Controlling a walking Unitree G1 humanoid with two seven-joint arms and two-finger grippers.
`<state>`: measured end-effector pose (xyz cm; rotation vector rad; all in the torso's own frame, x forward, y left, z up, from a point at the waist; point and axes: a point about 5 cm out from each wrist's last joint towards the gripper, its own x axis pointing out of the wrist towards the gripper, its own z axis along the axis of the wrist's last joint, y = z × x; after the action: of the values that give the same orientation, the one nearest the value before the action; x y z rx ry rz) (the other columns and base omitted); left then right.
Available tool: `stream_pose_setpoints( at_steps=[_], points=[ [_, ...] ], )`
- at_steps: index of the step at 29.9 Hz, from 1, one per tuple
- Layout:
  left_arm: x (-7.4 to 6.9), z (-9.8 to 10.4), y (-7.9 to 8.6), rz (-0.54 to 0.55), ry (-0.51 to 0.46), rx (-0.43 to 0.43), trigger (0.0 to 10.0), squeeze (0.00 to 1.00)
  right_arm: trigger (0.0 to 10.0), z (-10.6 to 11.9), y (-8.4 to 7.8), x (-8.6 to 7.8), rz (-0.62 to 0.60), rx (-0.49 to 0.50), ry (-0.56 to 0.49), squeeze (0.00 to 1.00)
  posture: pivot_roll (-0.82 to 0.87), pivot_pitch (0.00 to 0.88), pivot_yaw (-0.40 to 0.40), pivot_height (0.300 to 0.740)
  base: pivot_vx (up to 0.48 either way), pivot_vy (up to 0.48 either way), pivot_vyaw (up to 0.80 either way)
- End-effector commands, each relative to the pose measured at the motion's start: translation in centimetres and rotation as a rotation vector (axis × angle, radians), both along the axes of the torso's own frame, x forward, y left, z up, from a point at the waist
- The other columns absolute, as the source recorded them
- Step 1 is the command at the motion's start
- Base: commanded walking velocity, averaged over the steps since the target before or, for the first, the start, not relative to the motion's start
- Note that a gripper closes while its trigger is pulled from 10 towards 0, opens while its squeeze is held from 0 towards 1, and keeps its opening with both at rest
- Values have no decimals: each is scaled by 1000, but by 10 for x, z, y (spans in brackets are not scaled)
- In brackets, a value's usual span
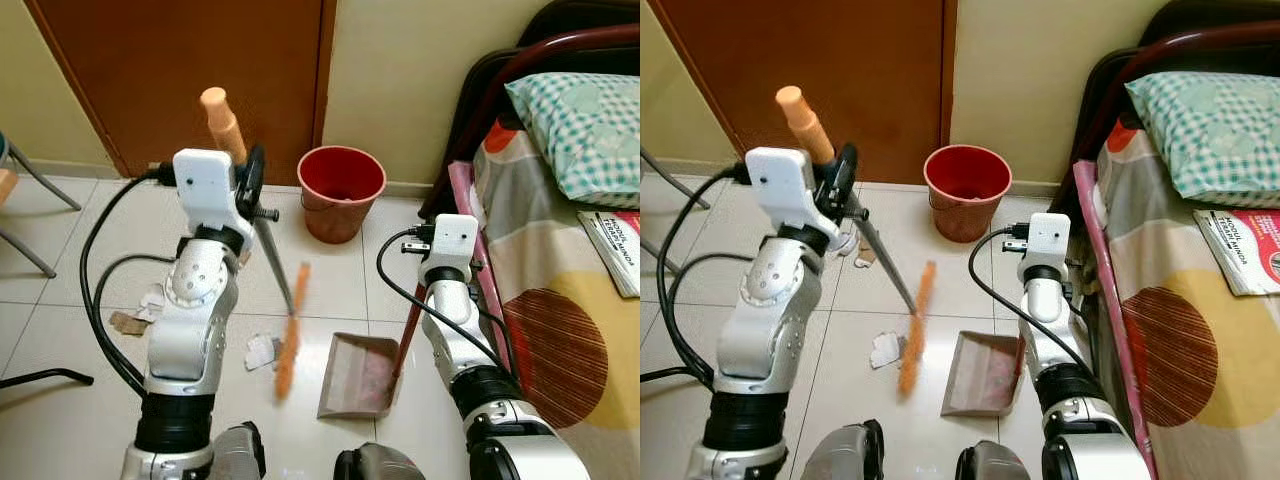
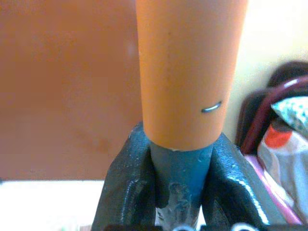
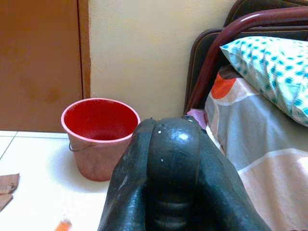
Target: Sweep floor
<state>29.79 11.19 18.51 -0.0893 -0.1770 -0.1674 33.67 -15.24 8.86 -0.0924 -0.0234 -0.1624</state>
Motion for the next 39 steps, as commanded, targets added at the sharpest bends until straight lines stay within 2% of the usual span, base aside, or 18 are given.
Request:
stream_pose_setpoints(
  at_steps=[1,7,16,21,24,27,32,36,38,39],
  points=[
    [-1,2,2,9,-30,25,10000,0,10000,3,1,2,3,-10,-15,0,61,143,-49,740,0,0,0],
    [-2,-4,9,22,-25,62,10000,0,10000,3,0,2,6,-14,-14,0,57,148,-52,740,0,0,0],
    [-3,0,17,36,-42,80,10000,0,10000,2,1,2,13,-20,-7,0,59,150,-56,740,0,0,0],
    [-2,7,12,12,-57,50,10000,0,10000,1,1,2,18,-21,-3,0,63,151,-58,740,0,0,0],
    [-1,15,2,-28,-77,14,10000,0,10000,0,2,2,19,-22,1,0,64,150,-57,740,0,0,0],
    [0,25,1,-24,-114,12,10000,0,10000,0,3,2,20,-23,2,0,59,148,-55,740,0,0,0],
    [5,60,12,36,-230,-4,10000,0,10000,-1,2,1,19,-25,5,0,59,148,-55,740,0,0,0],
    [10,71,24,69,-264,38,10000,0,10000,-1,3,1,22,-29,7,0,63,151,-53,740,0,0,0],
    [10,71,24,69,-264,38,10000,0,10000,-1,3,1,22,-29,7,0,63,151,-53,740,0,0,0],
    [11,69,34,101,-258,69,10000,0,10000,-1,3,1,25,-30,7,0,63,151,-53,740,0,0,0]
  ],
)
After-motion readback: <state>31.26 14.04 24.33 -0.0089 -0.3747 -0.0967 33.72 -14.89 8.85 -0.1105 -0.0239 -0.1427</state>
